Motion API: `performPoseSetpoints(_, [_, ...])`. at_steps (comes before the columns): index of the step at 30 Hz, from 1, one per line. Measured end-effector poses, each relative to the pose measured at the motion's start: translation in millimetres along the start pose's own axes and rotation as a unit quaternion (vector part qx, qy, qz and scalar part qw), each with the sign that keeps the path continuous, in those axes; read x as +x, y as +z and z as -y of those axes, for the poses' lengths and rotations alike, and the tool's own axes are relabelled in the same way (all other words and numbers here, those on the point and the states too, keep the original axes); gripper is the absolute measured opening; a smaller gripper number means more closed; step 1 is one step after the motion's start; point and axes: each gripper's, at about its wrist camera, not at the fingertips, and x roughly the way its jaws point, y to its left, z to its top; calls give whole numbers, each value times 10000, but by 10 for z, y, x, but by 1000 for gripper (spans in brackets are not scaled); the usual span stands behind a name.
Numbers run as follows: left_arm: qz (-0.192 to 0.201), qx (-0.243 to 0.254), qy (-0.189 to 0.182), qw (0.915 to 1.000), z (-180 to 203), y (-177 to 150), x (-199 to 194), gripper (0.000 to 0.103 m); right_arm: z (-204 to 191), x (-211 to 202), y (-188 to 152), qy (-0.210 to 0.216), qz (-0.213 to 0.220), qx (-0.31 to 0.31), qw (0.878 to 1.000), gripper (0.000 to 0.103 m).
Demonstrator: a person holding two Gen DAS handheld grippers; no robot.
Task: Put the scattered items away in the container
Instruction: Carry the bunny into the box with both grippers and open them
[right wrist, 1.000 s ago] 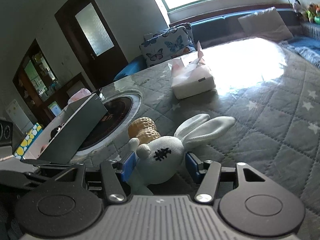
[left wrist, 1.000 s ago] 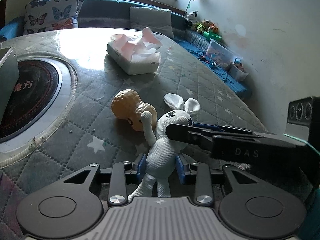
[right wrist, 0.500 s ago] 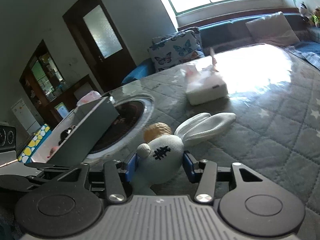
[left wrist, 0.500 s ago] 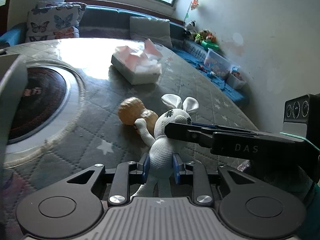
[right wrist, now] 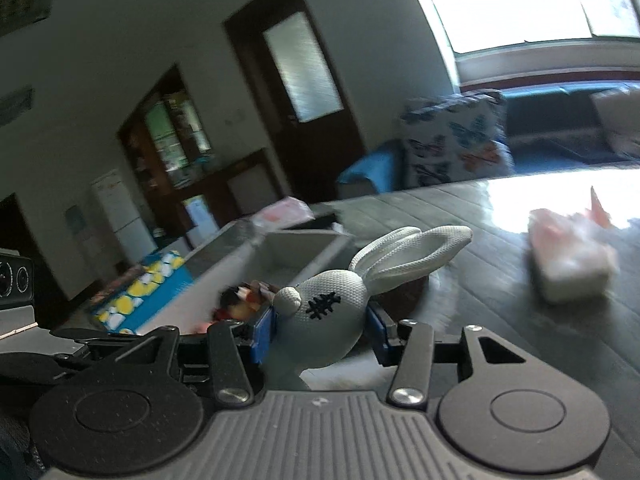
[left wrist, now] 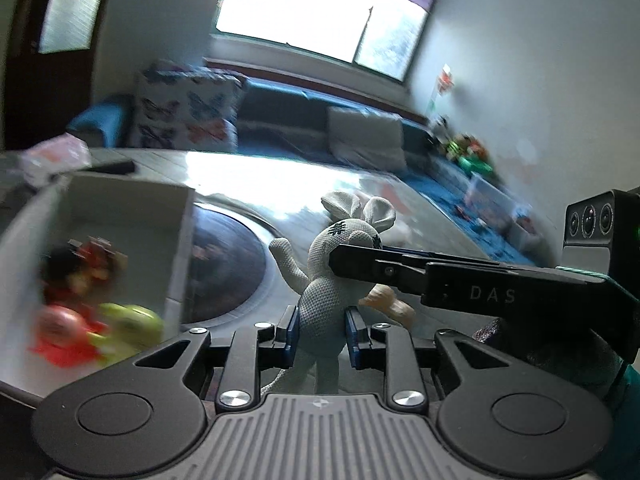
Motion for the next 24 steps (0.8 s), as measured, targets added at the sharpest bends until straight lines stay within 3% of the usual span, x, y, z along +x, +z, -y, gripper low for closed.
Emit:
performPoseSetpoints(10, [199,-540,610,9965,-756,222,-128,26,-456,849,344,486,-148,-160,9986,48])
performPoseSetpoints(24, [-416,-956,794,9914,-1298,267,372,26,-319,1658,264,251,-873,216,9956,49])
